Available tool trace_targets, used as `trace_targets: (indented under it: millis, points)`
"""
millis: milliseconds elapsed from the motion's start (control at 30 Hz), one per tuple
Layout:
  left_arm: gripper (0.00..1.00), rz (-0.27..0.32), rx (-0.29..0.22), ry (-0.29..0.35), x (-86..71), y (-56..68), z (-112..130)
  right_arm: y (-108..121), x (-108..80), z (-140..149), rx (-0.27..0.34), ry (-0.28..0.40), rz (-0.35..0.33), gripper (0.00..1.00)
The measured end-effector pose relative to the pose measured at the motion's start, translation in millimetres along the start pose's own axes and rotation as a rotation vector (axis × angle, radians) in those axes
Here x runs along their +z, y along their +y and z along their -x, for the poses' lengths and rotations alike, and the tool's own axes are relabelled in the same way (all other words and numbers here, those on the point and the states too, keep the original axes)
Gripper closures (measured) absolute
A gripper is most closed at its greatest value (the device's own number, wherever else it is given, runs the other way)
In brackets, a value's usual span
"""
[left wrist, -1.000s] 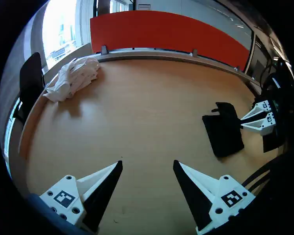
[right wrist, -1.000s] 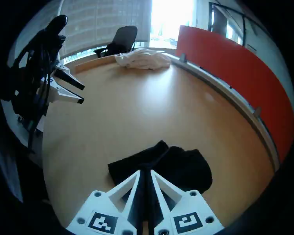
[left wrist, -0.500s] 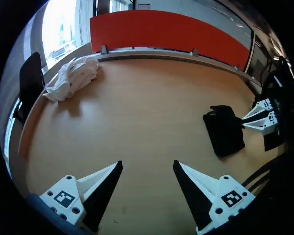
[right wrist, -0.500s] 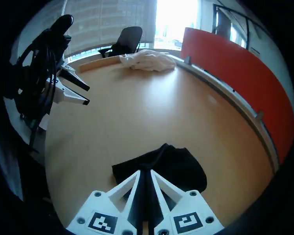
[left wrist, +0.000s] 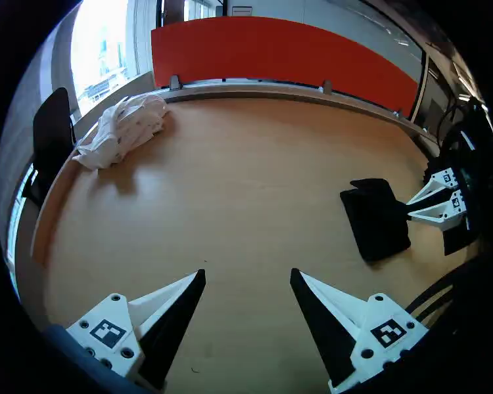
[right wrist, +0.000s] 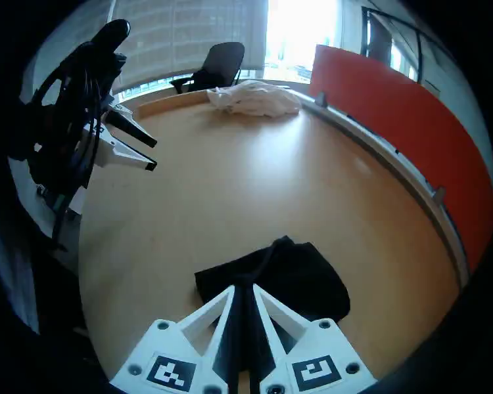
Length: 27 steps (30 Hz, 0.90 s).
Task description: Fold towel
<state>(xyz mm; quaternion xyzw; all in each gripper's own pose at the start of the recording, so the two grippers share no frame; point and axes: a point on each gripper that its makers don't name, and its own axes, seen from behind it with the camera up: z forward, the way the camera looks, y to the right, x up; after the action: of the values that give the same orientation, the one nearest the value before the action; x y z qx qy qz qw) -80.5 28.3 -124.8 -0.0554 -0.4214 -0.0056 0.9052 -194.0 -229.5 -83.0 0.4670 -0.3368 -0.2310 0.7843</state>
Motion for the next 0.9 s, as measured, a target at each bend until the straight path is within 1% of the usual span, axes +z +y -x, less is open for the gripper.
trace_targets:
  millis: [33,100,333,367,667,900]
  points:
    - [0.04,0.001,0.0,0.0,-0.1,0.4,0,0,-0.1,0,0.002,0.0,0.001,0.92]
    - [0.04,0.001,0.0,0.0,-0.4,1.0,0,1,-0.3,1,0.006,0.0,0.003,0.82]
    - [0.04,0.003,0.0,0.001,-0.4,3.0,-1,4,-1.3,4,0.022,-0.001,0.021,0.25]
    - [0.04,0.003,0.001,0.001,-0.3,3.4,-1,5,-1.4,4,0.025,-0.001,0.026,0.2]
    - [0.04,0.005,0.007,0.002,-1.5,5.3,-1,9,-3.8,11,0.057,-0.003,0.044,0.18]
    - [0.04,0.003,0.005,0.003,-1.5,4.3,-1,11,-5.5,30,0.083,-0.031,0.061,0.18]
